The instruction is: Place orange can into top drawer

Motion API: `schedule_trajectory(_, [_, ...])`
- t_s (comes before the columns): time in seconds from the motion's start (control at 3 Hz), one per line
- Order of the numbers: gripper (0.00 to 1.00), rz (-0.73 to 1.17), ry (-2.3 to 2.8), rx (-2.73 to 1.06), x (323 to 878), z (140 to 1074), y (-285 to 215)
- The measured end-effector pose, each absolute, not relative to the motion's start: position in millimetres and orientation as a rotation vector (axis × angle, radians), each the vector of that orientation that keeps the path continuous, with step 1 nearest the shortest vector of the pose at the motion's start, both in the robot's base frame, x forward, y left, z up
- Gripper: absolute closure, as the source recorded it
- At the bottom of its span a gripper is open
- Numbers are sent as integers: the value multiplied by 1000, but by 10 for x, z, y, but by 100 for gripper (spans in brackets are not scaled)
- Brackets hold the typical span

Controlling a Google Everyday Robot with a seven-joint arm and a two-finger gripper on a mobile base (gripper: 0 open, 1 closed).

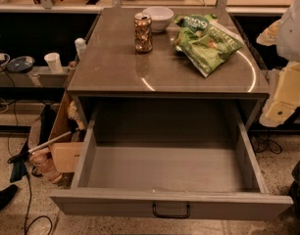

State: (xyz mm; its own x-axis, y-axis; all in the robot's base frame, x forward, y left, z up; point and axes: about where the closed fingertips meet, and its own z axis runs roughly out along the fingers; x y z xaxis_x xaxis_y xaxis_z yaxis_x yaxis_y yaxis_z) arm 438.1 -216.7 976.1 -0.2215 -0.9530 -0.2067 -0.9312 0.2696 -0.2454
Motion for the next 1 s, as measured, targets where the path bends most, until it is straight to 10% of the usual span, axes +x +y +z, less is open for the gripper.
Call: schedule_trajectory(1.0, [0, -110, 2143, -1671, 4714, 9890, -2086])
